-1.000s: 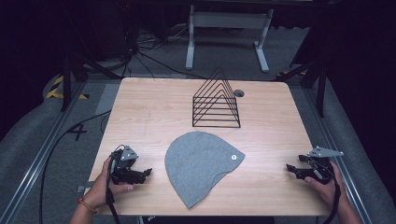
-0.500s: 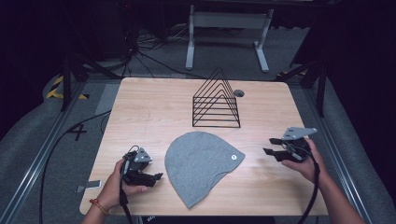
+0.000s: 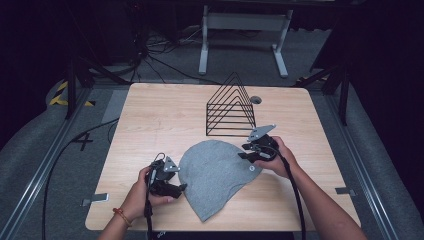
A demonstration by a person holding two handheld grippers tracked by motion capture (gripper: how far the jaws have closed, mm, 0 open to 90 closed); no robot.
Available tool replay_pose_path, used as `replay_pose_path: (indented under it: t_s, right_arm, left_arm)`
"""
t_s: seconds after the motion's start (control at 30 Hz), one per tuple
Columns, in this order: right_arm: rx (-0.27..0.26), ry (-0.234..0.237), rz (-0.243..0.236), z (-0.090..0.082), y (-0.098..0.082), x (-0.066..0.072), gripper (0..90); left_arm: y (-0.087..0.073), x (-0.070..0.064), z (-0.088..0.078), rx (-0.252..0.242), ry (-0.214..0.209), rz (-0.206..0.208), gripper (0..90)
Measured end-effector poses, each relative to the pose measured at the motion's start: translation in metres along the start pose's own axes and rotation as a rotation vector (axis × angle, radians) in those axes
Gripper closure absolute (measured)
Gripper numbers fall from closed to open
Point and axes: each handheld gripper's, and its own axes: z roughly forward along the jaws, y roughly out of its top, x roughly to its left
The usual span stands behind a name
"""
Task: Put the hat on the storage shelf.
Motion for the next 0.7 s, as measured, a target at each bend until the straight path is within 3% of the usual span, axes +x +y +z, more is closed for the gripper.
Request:
replay_pose_path:
  t_s: [0.1, 0.13, 0.3, 0.33, 0.37, 0.5, 0.63, 0.7]
  right_arm:
    - [0.012, 0.018, 0.011, 0.006, -0.002, 0.0, 64.2]
    - [0.031, 0.004, 0.014, 0.01, -0.005, 0.0, 65.7]
    - [0.079, -0.001, 0.025, 0.012, -0.014, 0.001, 65.3]
    - [0.076, 0.011, 0.044, 0.009, -0.018, 0.002, 65.2]
    - [0.073, 0.012, 0.053, 0.007, -0.021, 0.003, 65.2]
    - [0.056, 0.014, 0.079, -0.003, -0.035, 0.014, 64.9]
    - [0.085, 0.021, 0.068, -0.016, -0.047, 0.025, 64.5]
    - [0.084, 0.017, 0.069, -0.021, -0.052, 0.031, 64.5]
  left_arm:
    - [0.001, 0.001, 0.002, -0.01, 0.001, -0.008, 24.0]
    - [0.002, 0.004, 0.002, -0.006, 0.002, 0.004, 23.5]
    - [0.006, 0.011, 0.005, 0.0, -0.006, -0.022, 23.3]
    - [0.007, 0.014, 0.004, 0.013, -0.006, -0.005, 22.9]
    - [0.007, 0.013, 0.007, -0.003, -0.004, -0.019, 22.8]
    - [0.011, 0.015, 0.008, 0.007, -0.007, -0.004, 23.0]
    - [0.016, 0.014, 0.008, 0.037, -0.024, -0.006, 23.8]
    - [0.019, 0.012, 0.01, 0.029, -0.023, 0.016, 27.3]
